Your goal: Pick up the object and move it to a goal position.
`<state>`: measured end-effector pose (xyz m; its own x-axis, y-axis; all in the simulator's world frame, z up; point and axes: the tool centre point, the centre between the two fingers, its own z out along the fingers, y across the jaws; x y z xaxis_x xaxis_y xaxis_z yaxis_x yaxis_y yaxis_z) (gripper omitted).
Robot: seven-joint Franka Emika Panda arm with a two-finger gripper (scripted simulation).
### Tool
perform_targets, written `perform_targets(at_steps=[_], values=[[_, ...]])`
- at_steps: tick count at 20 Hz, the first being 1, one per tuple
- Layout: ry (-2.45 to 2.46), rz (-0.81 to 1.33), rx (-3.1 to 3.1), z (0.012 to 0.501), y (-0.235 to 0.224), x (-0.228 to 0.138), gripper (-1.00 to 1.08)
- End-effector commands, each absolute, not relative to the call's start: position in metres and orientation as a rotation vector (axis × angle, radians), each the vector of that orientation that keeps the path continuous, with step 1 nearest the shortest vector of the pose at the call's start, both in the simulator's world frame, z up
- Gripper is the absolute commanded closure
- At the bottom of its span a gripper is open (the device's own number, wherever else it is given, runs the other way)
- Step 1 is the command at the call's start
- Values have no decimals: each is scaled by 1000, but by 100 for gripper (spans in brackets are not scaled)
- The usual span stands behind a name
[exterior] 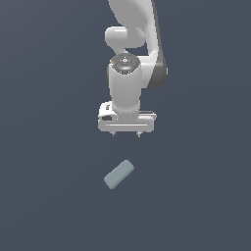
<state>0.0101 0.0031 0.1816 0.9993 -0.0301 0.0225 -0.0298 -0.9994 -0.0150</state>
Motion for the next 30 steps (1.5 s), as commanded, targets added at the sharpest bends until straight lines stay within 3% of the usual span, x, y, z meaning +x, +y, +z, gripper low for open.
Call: perform_targets(at_steps=[1, 18, 30], values=[[47, -35, -3126, 182, 3, 10, -92], [51, -33, -3117, 190, 8, 12, -92], [316, -21, -3098, 168, 0, 37, -92]])
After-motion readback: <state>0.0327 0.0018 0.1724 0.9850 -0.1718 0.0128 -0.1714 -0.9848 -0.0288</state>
